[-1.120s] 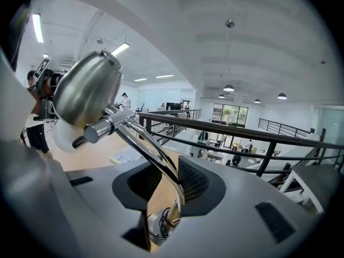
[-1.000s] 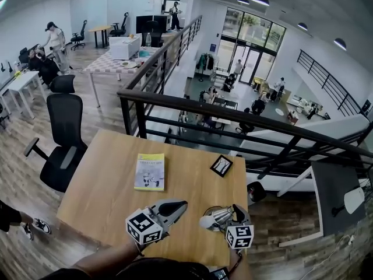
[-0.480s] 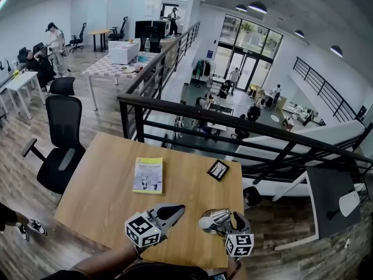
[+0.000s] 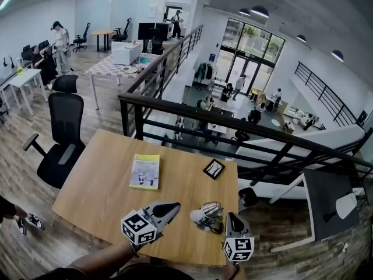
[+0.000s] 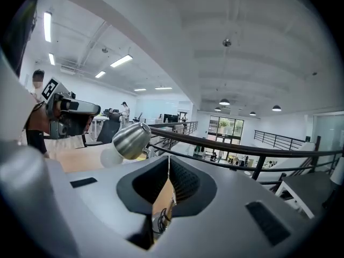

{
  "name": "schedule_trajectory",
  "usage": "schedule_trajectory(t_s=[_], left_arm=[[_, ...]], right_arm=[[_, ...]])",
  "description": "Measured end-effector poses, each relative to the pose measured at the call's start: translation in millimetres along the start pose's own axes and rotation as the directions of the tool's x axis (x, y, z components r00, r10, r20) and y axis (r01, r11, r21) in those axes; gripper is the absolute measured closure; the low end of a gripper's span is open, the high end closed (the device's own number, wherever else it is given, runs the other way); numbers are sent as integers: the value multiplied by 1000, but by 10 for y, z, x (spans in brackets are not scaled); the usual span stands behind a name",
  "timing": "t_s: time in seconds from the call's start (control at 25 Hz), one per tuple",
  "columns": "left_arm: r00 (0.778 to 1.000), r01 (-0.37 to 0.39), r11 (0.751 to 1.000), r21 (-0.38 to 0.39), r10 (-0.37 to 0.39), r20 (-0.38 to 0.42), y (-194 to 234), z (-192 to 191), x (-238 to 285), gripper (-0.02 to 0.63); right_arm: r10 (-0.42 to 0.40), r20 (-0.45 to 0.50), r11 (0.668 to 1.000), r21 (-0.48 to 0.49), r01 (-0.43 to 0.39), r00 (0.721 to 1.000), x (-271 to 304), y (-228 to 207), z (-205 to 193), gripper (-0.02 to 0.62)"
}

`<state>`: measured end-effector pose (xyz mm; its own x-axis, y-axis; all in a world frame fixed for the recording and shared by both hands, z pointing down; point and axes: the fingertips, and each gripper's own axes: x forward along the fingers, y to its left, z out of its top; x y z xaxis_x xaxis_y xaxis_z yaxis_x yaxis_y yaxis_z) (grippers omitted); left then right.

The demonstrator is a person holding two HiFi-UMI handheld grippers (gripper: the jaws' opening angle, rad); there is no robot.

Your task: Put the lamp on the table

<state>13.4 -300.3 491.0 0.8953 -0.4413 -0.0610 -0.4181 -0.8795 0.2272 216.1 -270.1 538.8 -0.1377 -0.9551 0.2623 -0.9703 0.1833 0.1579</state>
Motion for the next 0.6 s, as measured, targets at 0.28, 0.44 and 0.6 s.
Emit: schedule_trajectory(t_s=[0.28,0.44,0.6], left_arm=[[1000,-24,1000,6,24,4,-570,-127,13,598],[999,-43,999,16,42,8,-980,-207,-80,598],[998,-67,997,24,67,20,-1441,-238,-239,598]], right_arm=[[112,49,994,7,-113,992,-492,164,88,580],[152,67,988,12,-153,986,-893,240,29,580],[179,83,984,15,-180,980,-1389,265,-16,580]])
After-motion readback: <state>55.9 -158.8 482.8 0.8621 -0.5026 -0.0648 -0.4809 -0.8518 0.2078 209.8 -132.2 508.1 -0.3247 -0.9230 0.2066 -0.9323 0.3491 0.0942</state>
